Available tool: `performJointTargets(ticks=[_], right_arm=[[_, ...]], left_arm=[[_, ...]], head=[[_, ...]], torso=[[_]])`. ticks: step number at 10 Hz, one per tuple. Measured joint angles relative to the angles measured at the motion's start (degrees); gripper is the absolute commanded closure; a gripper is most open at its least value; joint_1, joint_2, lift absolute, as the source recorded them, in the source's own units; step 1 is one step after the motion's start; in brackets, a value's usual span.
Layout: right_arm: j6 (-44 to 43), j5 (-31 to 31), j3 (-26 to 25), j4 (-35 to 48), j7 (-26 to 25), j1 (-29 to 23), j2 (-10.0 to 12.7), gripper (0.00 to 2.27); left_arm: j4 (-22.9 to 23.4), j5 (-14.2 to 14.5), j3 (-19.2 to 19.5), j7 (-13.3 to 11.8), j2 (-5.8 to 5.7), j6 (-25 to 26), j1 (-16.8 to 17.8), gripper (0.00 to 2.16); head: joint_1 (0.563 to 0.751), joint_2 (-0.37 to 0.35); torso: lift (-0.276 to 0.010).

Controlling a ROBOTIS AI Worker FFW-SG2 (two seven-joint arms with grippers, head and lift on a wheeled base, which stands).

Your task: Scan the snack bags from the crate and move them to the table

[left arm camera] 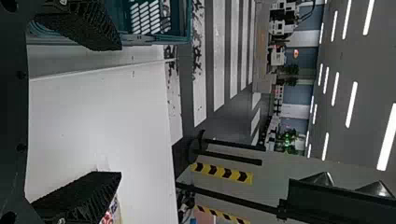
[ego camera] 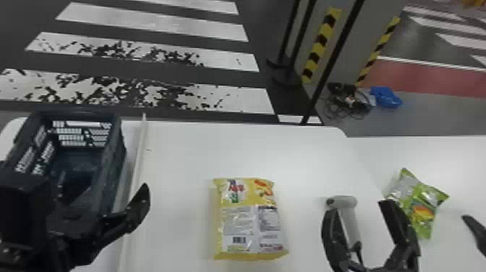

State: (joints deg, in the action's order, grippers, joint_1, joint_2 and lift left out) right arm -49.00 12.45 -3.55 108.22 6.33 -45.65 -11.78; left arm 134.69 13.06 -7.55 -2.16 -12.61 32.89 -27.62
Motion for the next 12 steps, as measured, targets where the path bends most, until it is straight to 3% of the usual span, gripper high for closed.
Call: performJointTargets(ticks=[2,3,4,6,8,9,10,11,12], right_arm=[[1.78,0.44,0.44,0.7,-0.01,0.24,0.01,0.08],[6.9,1.28,0.52,2.56,0.09,0.36,0.01,0.16],[11.05,1.84,0.82,4.55,0.41,0.57,0.09,0.39],[20.69,2.04,2.39,7.93,3.9,2.4,0.45,1.21],[33.65,2.04,4.09,9.96,7.22,5.46,0.92,1.82],[38.79,2.04,4.44,10.11,7.88,6.96,1.47,2.01],[41.06,1.93,4.73,9.94,8.16,7.78,2.16,2.02],[41.76,1.42,5.61,8.29,8.64,9.12,3.06,2.23],[41.52,0.75,6.84,5.12,9.43,11.28,3.46,2.24]], left_arm=[[4.1,4.08,5.29,-4.09,-0.43,0.05,-3.69,0.04],[5.48,5.93,8.15,-5.01,-0.76,0.11,-5.39,0.04],[6.26,6.75,10.06,-5.35,-0.89,0.12,-6.69,0.04],[6.81,7.15,11.87,-5.12,-0.83,0.12,-8.21,0.04],[7.47,7.18,12.52,-4.43,-0.35,0.02,-9.14,0.04],[7.58,7.57,13.27,-4.34,-0.31,0.09,-9.42,0.04],[7.18,8.43,14.19,-4.34,-0.31,0.12,-9.53,0.04],[6.59,9.47,15.17,-4.39,-0.31,0.12,-9.55,0.04],[6.35,9.86,15.54,-4.43,-0.3,0.2,-9.6,0.04]], head=[[0.695,-0.205],[0.695,-0.172],[0.695,-0.159],[0.695,-0.078],[0.695,-0.002],[0.695,0.01],[0.695,0.029],[0.695,0.05],[0.695,0.075]], torso=[[-0.095],[-0.095],[-0.095],[-0.095],[-0.095],[-0.095],[-0.095],[-0.095],[-0.095]])
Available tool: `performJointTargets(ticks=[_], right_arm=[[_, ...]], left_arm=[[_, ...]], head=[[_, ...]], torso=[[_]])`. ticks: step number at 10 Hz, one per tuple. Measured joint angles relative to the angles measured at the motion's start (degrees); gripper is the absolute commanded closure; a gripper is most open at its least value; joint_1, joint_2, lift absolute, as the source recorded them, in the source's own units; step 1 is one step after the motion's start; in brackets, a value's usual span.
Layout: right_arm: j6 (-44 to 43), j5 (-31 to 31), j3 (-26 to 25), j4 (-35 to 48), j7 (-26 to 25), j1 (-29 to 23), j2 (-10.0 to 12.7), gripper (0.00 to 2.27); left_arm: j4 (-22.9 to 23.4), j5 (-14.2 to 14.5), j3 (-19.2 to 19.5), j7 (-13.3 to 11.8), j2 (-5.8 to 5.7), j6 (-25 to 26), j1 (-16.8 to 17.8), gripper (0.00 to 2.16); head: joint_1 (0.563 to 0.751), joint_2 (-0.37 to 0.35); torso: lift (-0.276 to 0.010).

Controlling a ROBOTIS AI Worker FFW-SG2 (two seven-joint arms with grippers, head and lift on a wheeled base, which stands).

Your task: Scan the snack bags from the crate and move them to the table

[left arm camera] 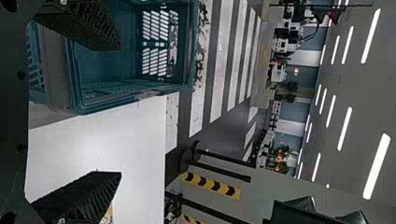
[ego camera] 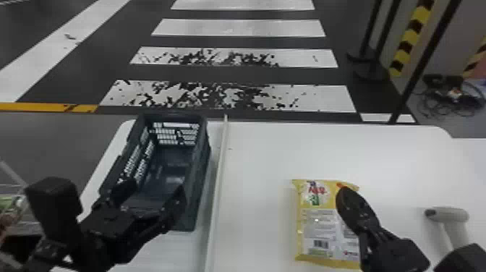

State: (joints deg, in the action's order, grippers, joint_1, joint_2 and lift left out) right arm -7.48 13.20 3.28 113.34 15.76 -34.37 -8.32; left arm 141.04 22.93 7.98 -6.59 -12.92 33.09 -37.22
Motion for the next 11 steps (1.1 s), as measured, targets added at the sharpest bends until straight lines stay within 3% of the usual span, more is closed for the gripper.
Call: performJointTargets(ticks=[4,8,11], right_arm=[[-2.3,-1.15,1.45,-13.97,1.3,9.02,0.32,2.24],[-11.17,-2.52,0.24,-26.59,1.21,14.39,0.23,2.24],[-12.78,-2.57,0.15,-32.03,2.4,15.91,0.15,2.24]], left_arm=[[-0.07,0.32,0.08,-0.25,-0.09,0.27,-0.25,0.04],[-0.5,1.76,0.1,-0.89,-1.01,0.27,-0.22,0.04],[-0.1,1.94,0.1,-0.8,-1.2,0.12,-0.55,0.04]], head=[[0.695,0.084],[0.695,0.036],[0.695,0.026]], torso=[[-0.095],[-0.095],[-0.095]])
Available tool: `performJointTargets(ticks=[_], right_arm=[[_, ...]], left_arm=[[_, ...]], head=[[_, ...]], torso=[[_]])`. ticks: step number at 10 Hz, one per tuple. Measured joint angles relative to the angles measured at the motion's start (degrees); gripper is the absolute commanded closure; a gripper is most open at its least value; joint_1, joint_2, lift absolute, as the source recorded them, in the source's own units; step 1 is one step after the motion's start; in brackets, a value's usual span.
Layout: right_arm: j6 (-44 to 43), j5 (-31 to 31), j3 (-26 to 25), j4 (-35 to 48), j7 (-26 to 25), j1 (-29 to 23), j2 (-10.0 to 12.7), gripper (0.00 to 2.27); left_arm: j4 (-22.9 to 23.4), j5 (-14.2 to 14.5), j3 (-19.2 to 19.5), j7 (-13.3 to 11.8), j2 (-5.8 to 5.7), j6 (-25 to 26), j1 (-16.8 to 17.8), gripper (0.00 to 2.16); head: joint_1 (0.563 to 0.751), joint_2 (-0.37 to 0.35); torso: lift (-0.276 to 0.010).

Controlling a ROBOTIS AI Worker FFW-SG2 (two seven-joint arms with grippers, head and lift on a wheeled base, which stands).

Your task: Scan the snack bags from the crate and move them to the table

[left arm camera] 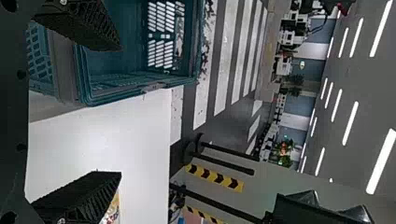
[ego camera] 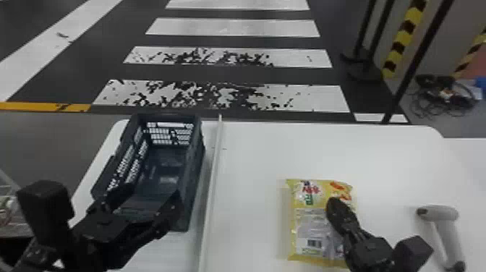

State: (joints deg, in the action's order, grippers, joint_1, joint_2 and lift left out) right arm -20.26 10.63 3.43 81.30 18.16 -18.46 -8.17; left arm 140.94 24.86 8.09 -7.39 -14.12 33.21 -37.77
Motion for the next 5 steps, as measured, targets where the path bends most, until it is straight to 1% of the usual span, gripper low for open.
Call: performJointTargets(ticks=[5], right_arm=[[-3.87,-1.12,0.0,-6.47,1.91,0.75,-0.23,2.24]], left_arm=[[0.16,0.77,-0.25,-0.26,-0.17,-0.2,0.11,0.04]], head=[[0.695,0.016]], torso=[[-0.095]])
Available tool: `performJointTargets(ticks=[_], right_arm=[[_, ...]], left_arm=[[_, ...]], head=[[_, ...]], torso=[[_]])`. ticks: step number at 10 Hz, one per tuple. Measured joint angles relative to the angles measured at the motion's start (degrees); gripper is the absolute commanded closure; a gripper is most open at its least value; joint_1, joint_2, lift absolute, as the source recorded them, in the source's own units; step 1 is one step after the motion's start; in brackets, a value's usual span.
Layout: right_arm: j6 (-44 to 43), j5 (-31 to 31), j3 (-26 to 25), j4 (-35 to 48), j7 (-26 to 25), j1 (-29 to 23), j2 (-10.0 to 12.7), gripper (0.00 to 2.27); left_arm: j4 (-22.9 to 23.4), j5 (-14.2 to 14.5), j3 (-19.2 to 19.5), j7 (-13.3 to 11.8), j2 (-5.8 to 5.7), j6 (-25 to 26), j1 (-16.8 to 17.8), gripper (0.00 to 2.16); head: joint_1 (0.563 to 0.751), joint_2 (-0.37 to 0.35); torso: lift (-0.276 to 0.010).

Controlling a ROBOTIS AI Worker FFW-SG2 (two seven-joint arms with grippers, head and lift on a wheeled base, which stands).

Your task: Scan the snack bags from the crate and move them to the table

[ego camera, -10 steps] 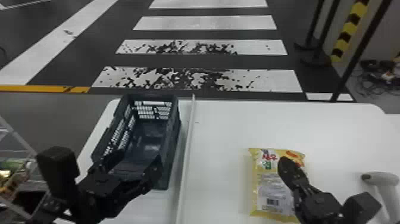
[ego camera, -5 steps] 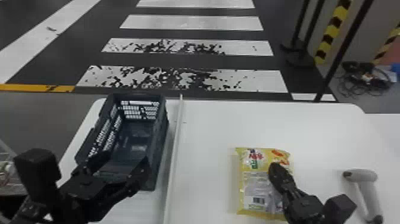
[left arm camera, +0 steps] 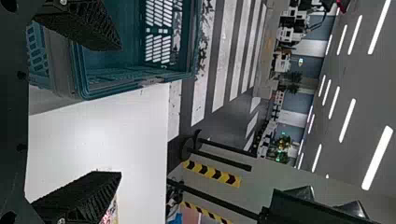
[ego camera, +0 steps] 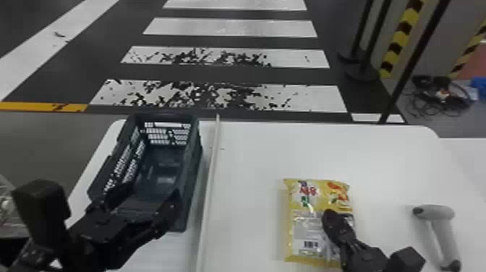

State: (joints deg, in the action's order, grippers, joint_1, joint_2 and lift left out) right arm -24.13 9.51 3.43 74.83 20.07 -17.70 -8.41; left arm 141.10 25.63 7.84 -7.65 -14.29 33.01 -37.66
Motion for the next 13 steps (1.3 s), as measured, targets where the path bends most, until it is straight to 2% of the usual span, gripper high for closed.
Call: performJointTargets(ticks=[4,5,6,7,8,9,11,13], right_arm=[[-1.38,-0.97,-0.11,-0.5,0.66,-0.02,-0.23,2.22],[-1.24,-0.92,-0.6,2.07,0.89,-1.1,-0.28,1.92],[0.76,-0.29,-1.7,6.89,1.21,-3.21,-0.32,1.26],[4.04,0.59,-3.43,12.69,1.27,-5.72,-0.36,0.16],[7.22,1.74,-5.87,18.26,1.2,-8.1,-0.38,0.0],[10.12,2.66,-8.39,21.65,1.19,-9.41,-0.38,0.01],[12.2,3.78,-12.3,23.51,1.2,-10.3,-0.54,0.03],[12.25,4.41,-16.94,21.91,0.77,-10.28,-0.84,0.03]], left_arm=[[-0.62,-0.02,-0.67,0.0,0.03,0.0,0.73,0.04],[-0.65,0.0,-0.66,0.0,-0.09,0.0,0.75,0.04],[-0.65,0.02,-0.61,0.0,-0.23,-0.06,0.78,0.04],[-0.65,0.05,-0.65,0.0,-0.29,-0.13,0.89,0.04],[-0.62,0.13,-0.99,0.0,-0.3,-0.14,1.18,0.04],[-0.43,0.24,-1.37,0.0,-0.32,-0.17,1.56,0.04],[0.28,0.42,-1.6,0.0,-0.54,-0.12,2.06,0.04],[0.7,0.63,-1.39,0.05,-0.76,-0.17,2.24,0.04]], head=[[0.695,0.012],[0.695,0.012],[0.695,0.007],[0.695,-0.007],[0.695,-0.021],[0.695,-0.056],[0.695,-0.125],[0.695,-0.177]], torso=[[-0.095],[-0.095],[-0.095],[-0.095],[-0.095],[-0.095],[-0.095],[-0.095]])
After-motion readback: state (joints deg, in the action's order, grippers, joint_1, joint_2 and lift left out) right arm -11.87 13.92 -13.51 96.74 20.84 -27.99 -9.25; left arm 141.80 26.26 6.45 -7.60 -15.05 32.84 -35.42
